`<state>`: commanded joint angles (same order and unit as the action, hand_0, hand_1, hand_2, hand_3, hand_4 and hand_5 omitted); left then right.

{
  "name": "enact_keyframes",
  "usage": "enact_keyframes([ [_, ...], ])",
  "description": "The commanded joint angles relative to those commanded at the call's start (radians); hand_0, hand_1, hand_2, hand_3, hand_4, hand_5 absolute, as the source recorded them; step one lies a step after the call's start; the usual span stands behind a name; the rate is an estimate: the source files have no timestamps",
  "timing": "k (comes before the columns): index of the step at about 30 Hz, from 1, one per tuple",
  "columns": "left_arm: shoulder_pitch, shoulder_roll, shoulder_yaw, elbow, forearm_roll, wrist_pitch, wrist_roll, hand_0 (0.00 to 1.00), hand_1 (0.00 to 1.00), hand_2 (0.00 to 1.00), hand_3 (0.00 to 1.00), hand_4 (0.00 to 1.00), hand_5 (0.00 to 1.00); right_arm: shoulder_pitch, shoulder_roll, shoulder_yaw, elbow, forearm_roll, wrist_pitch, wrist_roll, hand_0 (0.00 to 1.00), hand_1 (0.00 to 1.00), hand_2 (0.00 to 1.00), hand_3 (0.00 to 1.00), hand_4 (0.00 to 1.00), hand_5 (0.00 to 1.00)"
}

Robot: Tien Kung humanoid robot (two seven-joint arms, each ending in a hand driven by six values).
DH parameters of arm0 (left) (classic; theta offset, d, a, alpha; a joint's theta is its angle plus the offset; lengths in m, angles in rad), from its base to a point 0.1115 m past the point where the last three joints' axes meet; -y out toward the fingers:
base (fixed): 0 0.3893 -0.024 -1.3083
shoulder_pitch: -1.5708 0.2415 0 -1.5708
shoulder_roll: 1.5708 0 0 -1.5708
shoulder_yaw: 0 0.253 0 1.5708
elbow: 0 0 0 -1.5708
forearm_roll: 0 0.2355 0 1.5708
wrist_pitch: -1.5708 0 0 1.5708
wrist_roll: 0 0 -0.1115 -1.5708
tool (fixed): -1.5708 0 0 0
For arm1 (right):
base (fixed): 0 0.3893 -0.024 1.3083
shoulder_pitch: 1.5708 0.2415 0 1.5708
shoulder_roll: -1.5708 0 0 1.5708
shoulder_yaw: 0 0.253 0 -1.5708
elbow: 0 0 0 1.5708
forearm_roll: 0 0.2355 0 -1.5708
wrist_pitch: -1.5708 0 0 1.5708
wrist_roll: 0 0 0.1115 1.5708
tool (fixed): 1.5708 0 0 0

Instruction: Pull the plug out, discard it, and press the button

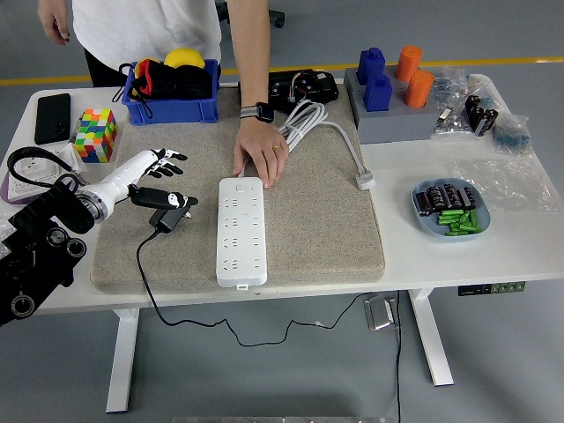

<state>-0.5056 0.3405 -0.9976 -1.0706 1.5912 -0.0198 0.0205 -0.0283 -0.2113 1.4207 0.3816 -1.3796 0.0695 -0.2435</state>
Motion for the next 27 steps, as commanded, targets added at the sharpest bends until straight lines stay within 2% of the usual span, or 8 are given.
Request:
enact_keyframes([
  [1,-0.001,0.0,0.001,-0.007,-0.011,0.023,-0.026,0.382,0.362,0.38,0.909,0.998,0.527,0.0,0.0,0.0,0.0,0.0,0.0,0.0,0.785,0.745,0.742,0.743,0.798,0.779],
  [6,-0.007,-0.001,0.011,-0.031,-0.042,0.057,-0.063,0.382,0.362,0.38,0.909,0.998,0.527,0.0,0.0,-0.001,-0.001,0.0,0.0,-0.001,0.785,0.745,0.742,0.743,0.798,0.779],
  [7,-0.008,-0.001,0.015,-0.033,-0.043,0.06,-0.066,0.151,0.102,0.185,0.857,0.998,0.548,0.0,0.0,-0.002,-0.001,0.0,0.0,0.0,0.785,0.745,0.742,0.743,0.798,0.779],
  [12,-0.013,-0.006,0.029,-0.036,-0.041,0.074,-0.079,0.151,0.102,0.185,0.857,0.998,0.548,-0.001,0.0,-0.002,0.0,0.001,0.0,0.0,0.785,0.745,0.742,0.743,0.798,0.779],
  [13,-0.014,-0.007,0.031,-0.036,-0.039,0.073,-0.078,0.057,0.016,0.112,0.826,0.998,0.26,-0.001,0.0,-0.002,-0.001,0.001,0.0,0.0,0.785,0.745,0.742,0.743,0.798,0.779],
  [18,-0.023,-0.009,0.043,-0.052,0.005,0.051,-0.057,0.057,0.016,0.112,0.826,0.998,0.26,-0.002,0.0,-0.003,-0.001,0.0,0.0,-0.001,0.785,0.745,0.742,0.743,0.798,0.779],
  [19,-0.026,-0.01,0.046,-0.056,0.017,0.048,-0.051,0.045,0.002,0.084,0.826,0.419,0.002,-0.002,0.0,-0.004,-0.001,0.001,0.0,-0.001,0.785,0.745,0.742,0.744,0.8,0.778],
  [27,-0.061,-0.003,0.108,-0.078,0.047,0.011,0.001,0.035,0.002,0.079,0.825,0.265,0.002,0.0,0.0,-0.002,-0.001,0.001,0.0,-0.001,0.785,0.746,0.742,0.744,0.801,0.778],
])
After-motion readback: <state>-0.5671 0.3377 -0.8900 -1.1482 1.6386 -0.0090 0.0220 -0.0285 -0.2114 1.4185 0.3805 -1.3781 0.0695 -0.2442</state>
